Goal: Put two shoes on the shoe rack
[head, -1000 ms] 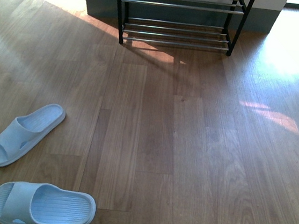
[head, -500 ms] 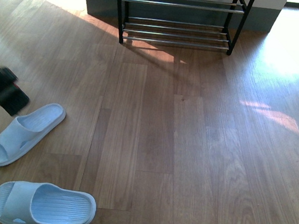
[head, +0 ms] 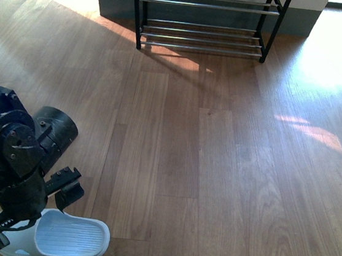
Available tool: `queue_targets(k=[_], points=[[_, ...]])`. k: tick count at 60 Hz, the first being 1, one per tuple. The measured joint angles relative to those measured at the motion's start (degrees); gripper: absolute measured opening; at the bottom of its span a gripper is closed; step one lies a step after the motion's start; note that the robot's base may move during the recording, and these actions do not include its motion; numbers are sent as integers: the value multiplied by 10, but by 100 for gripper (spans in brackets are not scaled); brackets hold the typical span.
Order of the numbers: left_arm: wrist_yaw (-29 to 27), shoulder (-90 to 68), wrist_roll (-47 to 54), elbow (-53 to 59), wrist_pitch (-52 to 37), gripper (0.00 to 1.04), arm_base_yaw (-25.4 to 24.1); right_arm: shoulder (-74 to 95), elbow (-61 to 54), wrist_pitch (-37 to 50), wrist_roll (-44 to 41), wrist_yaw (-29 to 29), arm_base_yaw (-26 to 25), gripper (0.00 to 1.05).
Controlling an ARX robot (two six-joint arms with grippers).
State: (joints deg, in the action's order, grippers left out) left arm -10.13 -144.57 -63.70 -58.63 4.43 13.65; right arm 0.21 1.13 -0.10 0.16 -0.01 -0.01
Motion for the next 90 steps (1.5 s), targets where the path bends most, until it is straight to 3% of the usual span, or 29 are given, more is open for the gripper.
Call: queue_targets(k=[11,37,50,56,61,76,84,90], points=[[-11,-82,42,-97,78,95,-10,0,0,0,0,0,0,96],[-26,-216,112,-205,131,95,-26,0,0,0,0,0,0,96],[-84,-232,136,-217,136,94,-39,0,0,0,0,0,0,96],[-99,-240,151,-223,136,80,-48,0,0,0,0,0,0,96],[-103,-251,168,-224,128,61,-54,0,0,0,0,0,0,96],[-115,-260,187,-228,122,20,-53,0,0,0,0,0,0,96],[-128,-247,196,-212,92,3,-52,0,0,0,0,0,0,96],[-150,-193,224,-169,36,2,-51,0,0,0,0,0,0,96]])
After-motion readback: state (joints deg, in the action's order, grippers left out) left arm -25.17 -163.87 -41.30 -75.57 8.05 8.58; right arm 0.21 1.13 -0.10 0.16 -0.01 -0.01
